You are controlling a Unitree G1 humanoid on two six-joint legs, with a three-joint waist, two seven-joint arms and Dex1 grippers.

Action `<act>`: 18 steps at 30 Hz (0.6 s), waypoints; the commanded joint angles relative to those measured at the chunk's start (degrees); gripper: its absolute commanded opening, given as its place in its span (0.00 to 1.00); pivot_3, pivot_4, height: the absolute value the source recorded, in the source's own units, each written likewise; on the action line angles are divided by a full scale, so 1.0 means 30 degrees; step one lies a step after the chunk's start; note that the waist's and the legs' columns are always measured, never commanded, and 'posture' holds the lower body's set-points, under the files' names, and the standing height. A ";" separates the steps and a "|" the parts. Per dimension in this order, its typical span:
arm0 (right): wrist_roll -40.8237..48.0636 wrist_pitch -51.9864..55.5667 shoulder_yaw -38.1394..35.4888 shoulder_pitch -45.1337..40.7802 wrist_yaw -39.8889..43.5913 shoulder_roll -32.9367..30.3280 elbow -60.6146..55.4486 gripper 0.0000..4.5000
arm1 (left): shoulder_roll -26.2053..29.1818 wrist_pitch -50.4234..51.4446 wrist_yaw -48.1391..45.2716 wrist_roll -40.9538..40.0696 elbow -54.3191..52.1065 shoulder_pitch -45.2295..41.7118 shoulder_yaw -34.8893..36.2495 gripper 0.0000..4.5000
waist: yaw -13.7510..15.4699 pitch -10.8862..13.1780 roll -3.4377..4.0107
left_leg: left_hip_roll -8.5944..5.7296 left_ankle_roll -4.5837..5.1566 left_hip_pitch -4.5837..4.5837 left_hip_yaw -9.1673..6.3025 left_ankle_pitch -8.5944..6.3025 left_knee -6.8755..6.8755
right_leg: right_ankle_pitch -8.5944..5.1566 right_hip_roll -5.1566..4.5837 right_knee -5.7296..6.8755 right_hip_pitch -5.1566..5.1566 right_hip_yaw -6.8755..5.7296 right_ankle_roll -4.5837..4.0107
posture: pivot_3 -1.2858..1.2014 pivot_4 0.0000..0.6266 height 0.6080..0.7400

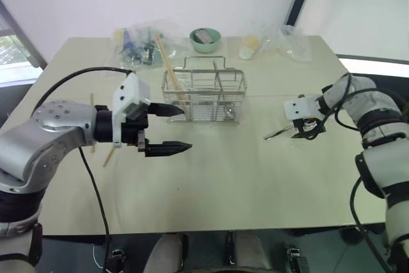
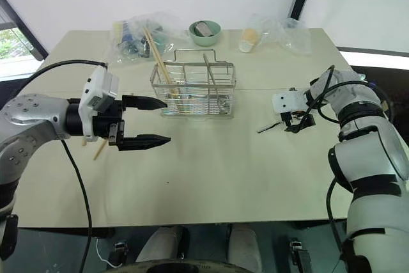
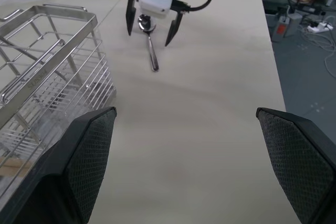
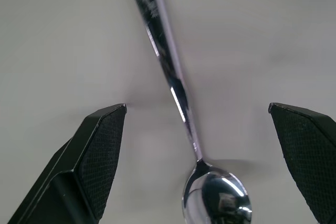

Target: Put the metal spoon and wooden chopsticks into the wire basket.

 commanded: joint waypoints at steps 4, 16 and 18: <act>-0.0486 -0.0039 -0.0141 -0.0578 -0.0593 0.0526 0.0277 0.99 | 0.0198 0.0437 0.0828 -0.0657 -0.0893 -0.0358 0.0967 1.00 | -0.0042 -0.0025 -0.0040 | 0.0001 -0.0001 0.0017 -0.0003 0.0001 0.0001 | 0.0000 0.0004 0.0012 0.0011 0.0000 0.0000 | 0.52 0.24 0.21; -0.0121 0.0302 -0.0718 -0.0195 -0.0019 0.1003 0.0409 0.47 | 0.0243 0.0823 0.1683 -0.1262 -0.0825 -0.1317 0.1289 1.00 | -0.0455 -0.0031 -0.0052 | -0.0001 -0.0004 0.0046 -0.0007 0.0005 0.0012 | 0.0002 0.0008 0.0037 0.0035 0.0004 0.0003 | 0.52 0.24 0.21; -0.0135 0.0331 -0.0768 -0.0161 0.0167 0.1016 0.0391 0.47 | 0.0179 0.0803 0.1794 -0.1244 -0.0686 -0.1553 0.1237 1.00 | -0.0462 -0.0031 -0.0052 | -0.0003 -0.0005 0.0043 -0.0007 0.0005 0.0010 | 0.0002 0.0009 0.0039 0.0029 0.0004 0.0003 | 0.52 0.24 0.21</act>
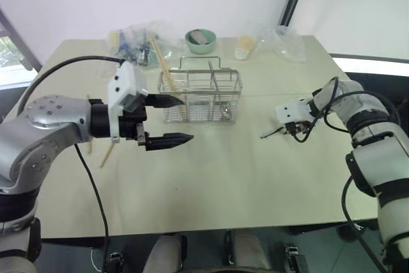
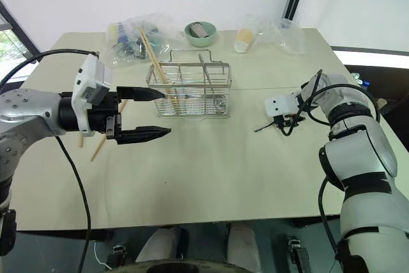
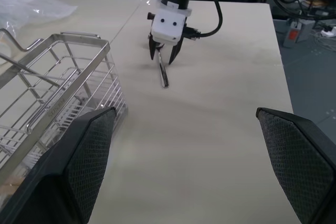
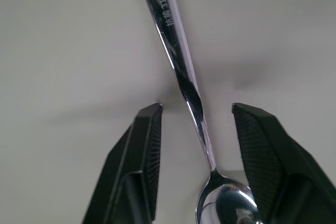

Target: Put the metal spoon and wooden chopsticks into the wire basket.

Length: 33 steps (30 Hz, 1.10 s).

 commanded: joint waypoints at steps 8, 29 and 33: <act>0.0347 0.0254 -0.0467 0.0053 0.0508 0.0236 -0.0110 0.41 | 0.0112 -0.0094 0.0292 -0.0206 0.0031 -0.1060 0.0437 1.00 | -0.0006 -0.0001 0.0000 | -0.0001 -0.0002 -0.0001 0.0001 0.0000 -0.0001 | 0.0001 0.0002 -0.0001 -0.0003 -0.0001 0.0002 | 0.52 0.24 0.21; 1.3123 0.6307 -0.3940 0.4814 0.8172 -0.1238 -1.2701 0.01 | 0.0035 -0.0877 0.0507 0.0649 0.1790 -0.1825 0.0863 1.00 | 0.0017 0.0004 0.0012 | 0.0006 -0.0009 0.0007 -0.0025 0.0005 0.0008 | 0.0034 -0.0012 0.0036 -0.0004 0.0000 0.0063 | 0.52 0.24 0.21; 1.8529 1.4719 -0.6141 0.7744 0.7338 -0.2770 -2.2430 0.01 | 0.0036 -0.1429 0.0351 0.1180 0.2765 -0.2091 0.1002 1.00 | 0.0437 0.0015 0.0052 | -0.0002 -0.0009 -0.0048 -0.0105 0.0003 0.0001 | 0.0037 -0.0008 -0.0019 -0.0014 0.0010 0.0069 | 0.52 0.24 0.21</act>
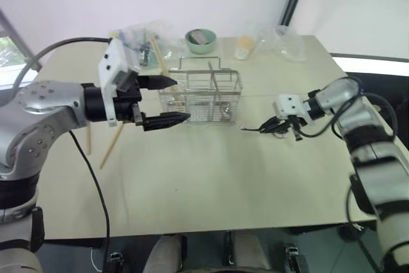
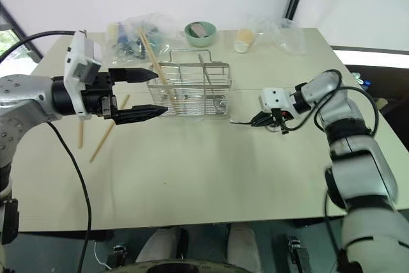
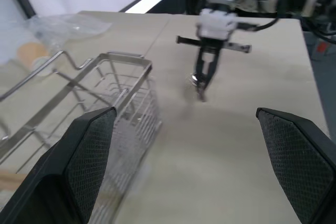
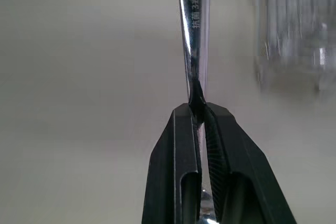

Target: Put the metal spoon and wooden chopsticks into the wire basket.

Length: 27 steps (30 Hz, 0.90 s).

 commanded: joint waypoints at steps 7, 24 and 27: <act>1.0695 1.5346 -0.6664 -0.1836 -0.9549 0.2182 -1.1136 0.01 | -0.0201 -0.1925 -0.0738 0.1600 0.2357 -0.1335 0.0280 1.00 | 0.0355 -0.0038 -0.0054 | 0.0004 0.0003 0.0061 -0.0014 -0.0006 -0.0022 | -0.0025 -0.0007 -0.0082 0.0044 0.0006 -0.0084 | 0.52 0.24 0.21; 0.3619 1.0923 -0.5680 -0.2617 -1.8605 0.7767 -0.6373 0.01 | -0.0507 -0.1770 -0.0493 0.1721 0.1834 -0.1254 0.0900 1.00 | 0.0193 -0.0073 -0.0113 | -0.0051 0.0014 -0.0009 0.0004 0.0002 -0.0041 | 0.0041 -0.0006 0.0005 -0.0072 0.0015 -0.0038 | 0.52 0.24 0.21; 0.3727 1.1207 -0.5720 -0.2130 -1.8666 0.8030 -0.6688 0.25 | -0.0467 -0.1677 -0.0369 0.1668 0.1590 -0.1093 0.1097 1.00 | 0.0182 -0.0067 -0.0103 | -0.0051 0.0031 -0.0008 0.0001 -0.0008 -0.0042 | 0.0040 0.0001 -0.0003 -0.0071 0.0013 -0.0040 | 0.52 0.24 0.21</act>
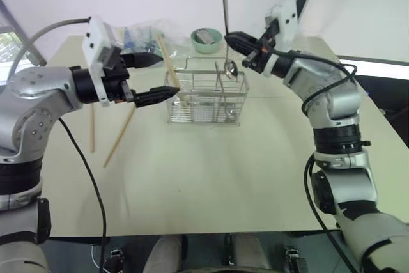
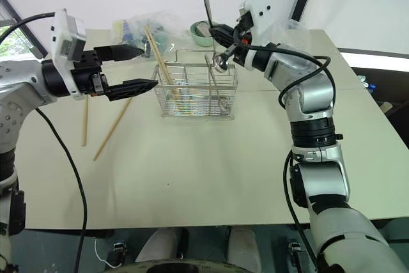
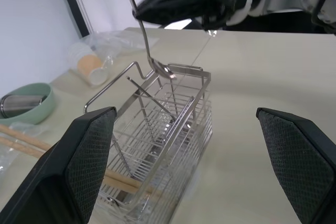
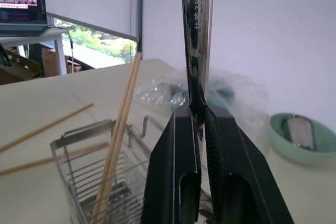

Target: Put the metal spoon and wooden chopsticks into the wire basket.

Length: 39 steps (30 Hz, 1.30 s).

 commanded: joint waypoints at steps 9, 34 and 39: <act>-0.0336 0.0111 -0.0533 -0.0079 -0.0529 -0.0082 -0.0990 0.98 | 0.0067 0.0084 0.0837 0.0030 -0.0543 -0.0014 0.1097 1.00 | 0.0020 0.0007 0.0010 | 0.0021 0.0005 0.0092 -0.0006 0.0003 0.0010 | -0.0003 0.0045 0.0005 0.0013 -0.0006 -0.0005 | 0.52 0.24 0.21; 0.7937 0.5126 -0.3172 0.5976 0.6156 -0.7585 -1.2006 0.98 | -0.1659 0.3167 1.2748 0.8970 1.9571 -0.5856 0.1213 1.00 | 0.0597 -0.0021 -0.0103 | 0.0035 0.0119 0.0284 -0.0035 -0.0079 -0.0041 | 0.0025 0.0035 -0.0089 0.0168 -0.0011 0.0091 | 0.52 0.24 0.21; 0.8764 0.5657 -0.3619 0.6637 0.5293 -0.7749 -1.2827 0.98 | -0.2713 0.1727 1.2877 1.0134 2.4141 -0.7757 0.0797 1.00 | 0.0629 -0.0025 -0.0128 | 0.0031 0.0113 0.0234 -0.0013 -0.0081 -0.0043 | 0.0027 0.0007 -0.0097 0.0137 -0.0007 0.0095 | 0.52 0.24 0.21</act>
